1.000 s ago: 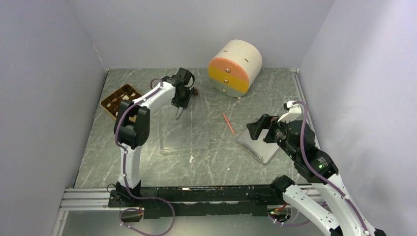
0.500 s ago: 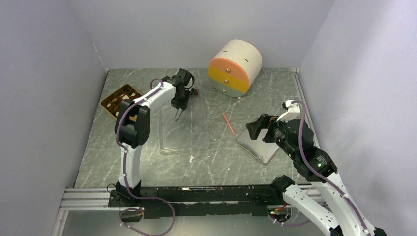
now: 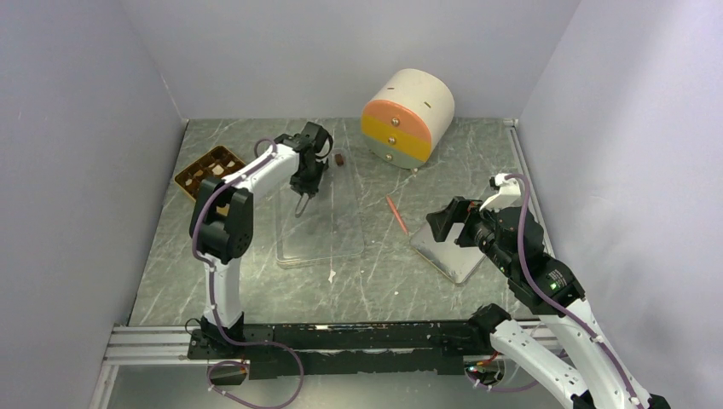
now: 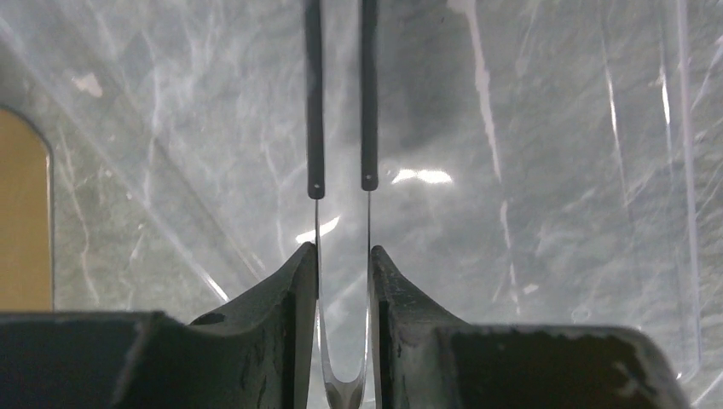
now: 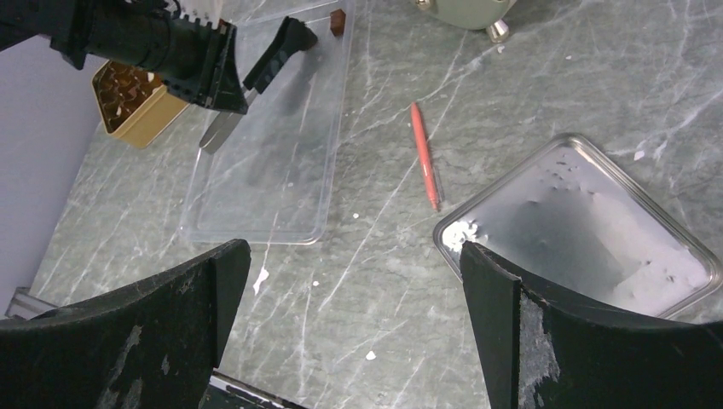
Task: Pack the chocolate
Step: Move the fake chocolate to the plate.
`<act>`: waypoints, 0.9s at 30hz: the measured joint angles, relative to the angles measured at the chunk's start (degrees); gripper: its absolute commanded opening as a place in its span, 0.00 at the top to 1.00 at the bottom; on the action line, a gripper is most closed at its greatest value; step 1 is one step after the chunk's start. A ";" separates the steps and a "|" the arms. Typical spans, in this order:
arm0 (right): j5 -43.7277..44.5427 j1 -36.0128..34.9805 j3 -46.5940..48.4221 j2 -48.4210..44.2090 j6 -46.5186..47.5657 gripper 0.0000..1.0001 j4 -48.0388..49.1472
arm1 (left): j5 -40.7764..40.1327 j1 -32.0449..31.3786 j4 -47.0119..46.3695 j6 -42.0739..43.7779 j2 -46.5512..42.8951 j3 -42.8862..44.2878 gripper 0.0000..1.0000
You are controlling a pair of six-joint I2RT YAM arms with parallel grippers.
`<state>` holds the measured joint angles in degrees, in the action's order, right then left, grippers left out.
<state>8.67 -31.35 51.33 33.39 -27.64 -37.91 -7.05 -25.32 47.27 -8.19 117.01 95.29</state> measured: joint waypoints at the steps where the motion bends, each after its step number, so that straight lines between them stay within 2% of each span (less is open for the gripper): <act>1: -0.02 0.00 0.00 0.00 0.00 0.00 0.02 | -0.15 0.00 0.44 0.00 -1.09 -0.48 0.77; 7: -0.04 0.00 -0.09 0.00 0.00 0.01 0.28 | -1.05 0.00 2.05 0.00 -6.51 -3.82 0.76; 14: -0.28 0.00 -0.96 0.00 -0.04 0.01 0.74 | -1.16 0.00 1.95 0.24 -9.81 -5.49 0.65; 27: -0.22 0.00 -1.01 -0.57 -0.02 0.01 0.70 | -1.38 0.13 0.72 0.70 -1.90 -0.13 0.60</act>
<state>8.45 -31.35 50.33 32.82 -27.66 -37.21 -8.43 -25.19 47.99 -7.49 115.11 95.15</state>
